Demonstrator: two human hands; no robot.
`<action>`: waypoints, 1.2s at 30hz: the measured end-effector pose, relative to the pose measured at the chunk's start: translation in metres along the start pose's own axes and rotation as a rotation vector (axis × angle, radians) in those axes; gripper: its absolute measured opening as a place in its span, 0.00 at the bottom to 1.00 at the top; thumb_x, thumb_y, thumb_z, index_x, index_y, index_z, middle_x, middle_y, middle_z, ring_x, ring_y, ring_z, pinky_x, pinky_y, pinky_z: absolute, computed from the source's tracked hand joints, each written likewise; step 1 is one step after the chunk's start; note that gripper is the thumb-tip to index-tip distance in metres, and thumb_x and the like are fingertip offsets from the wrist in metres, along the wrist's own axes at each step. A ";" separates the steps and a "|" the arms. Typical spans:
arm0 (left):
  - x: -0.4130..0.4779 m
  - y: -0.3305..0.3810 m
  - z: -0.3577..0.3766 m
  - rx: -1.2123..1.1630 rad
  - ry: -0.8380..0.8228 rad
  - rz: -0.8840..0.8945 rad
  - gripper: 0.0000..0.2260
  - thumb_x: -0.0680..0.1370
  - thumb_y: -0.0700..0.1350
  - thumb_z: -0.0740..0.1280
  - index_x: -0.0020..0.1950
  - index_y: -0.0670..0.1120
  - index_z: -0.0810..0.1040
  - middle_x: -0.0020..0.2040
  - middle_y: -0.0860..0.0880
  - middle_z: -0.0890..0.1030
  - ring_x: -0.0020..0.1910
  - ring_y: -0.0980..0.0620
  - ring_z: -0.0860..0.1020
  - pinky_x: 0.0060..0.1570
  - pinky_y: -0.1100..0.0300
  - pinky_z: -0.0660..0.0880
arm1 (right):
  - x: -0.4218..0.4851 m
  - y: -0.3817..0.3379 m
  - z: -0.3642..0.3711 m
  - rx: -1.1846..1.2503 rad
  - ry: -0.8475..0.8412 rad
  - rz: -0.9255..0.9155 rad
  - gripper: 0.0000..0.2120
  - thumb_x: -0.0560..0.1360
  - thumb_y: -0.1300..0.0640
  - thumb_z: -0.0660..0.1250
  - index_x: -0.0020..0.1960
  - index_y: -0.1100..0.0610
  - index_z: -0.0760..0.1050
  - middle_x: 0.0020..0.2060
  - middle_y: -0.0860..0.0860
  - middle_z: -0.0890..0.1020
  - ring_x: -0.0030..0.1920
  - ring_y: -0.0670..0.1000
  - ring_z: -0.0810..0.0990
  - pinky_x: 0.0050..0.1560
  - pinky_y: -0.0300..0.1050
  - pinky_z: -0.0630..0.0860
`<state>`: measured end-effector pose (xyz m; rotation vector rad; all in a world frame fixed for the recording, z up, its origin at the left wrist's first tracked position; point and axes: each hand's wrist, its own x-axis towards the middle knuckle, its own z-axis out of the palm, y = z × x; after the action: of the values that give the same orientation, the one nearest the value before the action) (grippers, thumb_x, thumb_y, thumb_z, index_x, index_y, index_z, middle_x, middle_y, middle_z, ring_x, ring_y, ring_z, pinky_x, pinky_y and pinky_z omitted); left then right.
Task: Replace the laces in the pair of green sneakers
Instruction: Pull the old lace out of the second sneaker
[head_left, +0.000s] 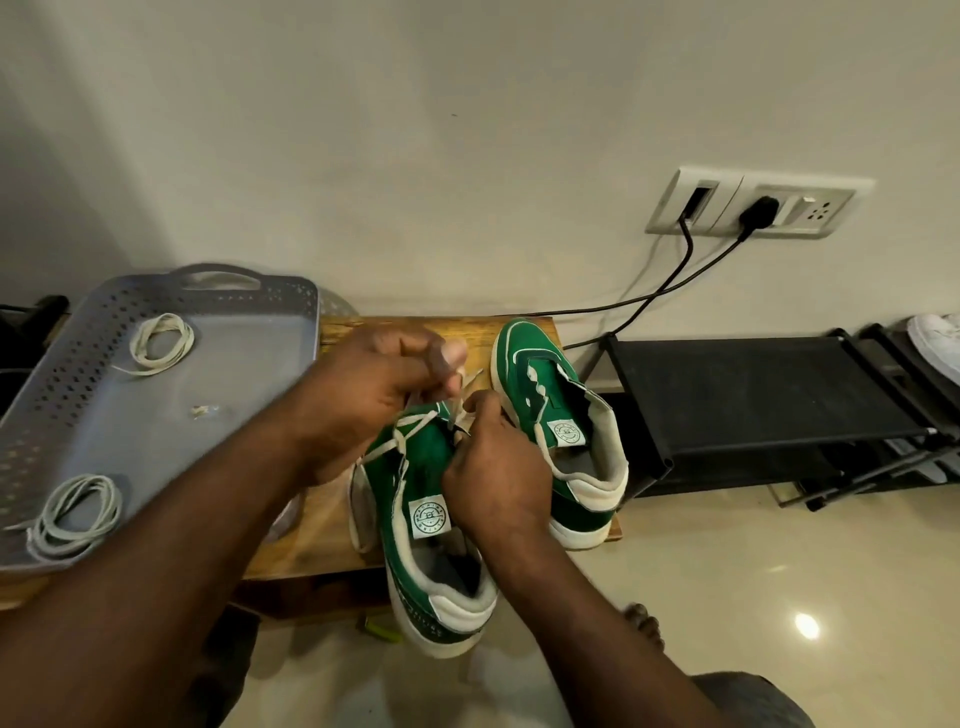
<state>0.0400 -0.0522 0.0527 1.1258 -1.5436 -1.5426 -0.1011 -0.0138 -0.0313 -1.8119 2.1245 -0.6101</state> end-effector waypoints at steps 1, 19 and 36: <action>-0.003 0.005 -0.006 -0.182 -0.024 0.012 0.12 0.79 0.50 0.68 0.41 0.43 0.82 0.39 0.47 0.80 0.44 0.52 0.80 0.54 0.53 0.77 | 0.000 0.001 -0.001 0.003 0.012 -0.001 0.17 0.78 0.57 0.63 0.65 0.51 0.65 0.52 0.53 0.84 0.50 0.60 0.83 0.41 0.49 0.71; 0.010 -0.035 0.002 0.902 0.051 -0.317 0.09 0.76 0.55 0.76 0.54 0.56 0.81 0.54 0.52 0.83 0.49 0.52 0.80 0.51 0.55 0.79 | 0.001 0.003 -0.002 0.024 0.001 0.002 0.19 0.80 0.58 0.64 0.68 0.49 0.64 0.50 0.52 0.85 0.49 0.58 0.83 0.43 0.50 0.76; 0.023 -0.025 0.006 0.073 0.516 -0.355 0.13 0.84 0.44 0.63 0.43 0.41 0.78 0.33 0.43 0.77 0.30 0.44 0.77 0.45 0.51 0.72 | -0.007 -0.004 0.002 0.004 -0.024 -0.048 0.16 0.79 0.57 0.63 0.67 0.52 0.71 0.56 0.54 0.83 0.55 0.60 0.81 0.49 0.53 0.78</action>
<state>0.0284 -0.0688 0.0245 1.7496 -1.0958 -1.2693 -0.0957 -0.0078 -0.0314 -1.8632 2.0688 -0.6010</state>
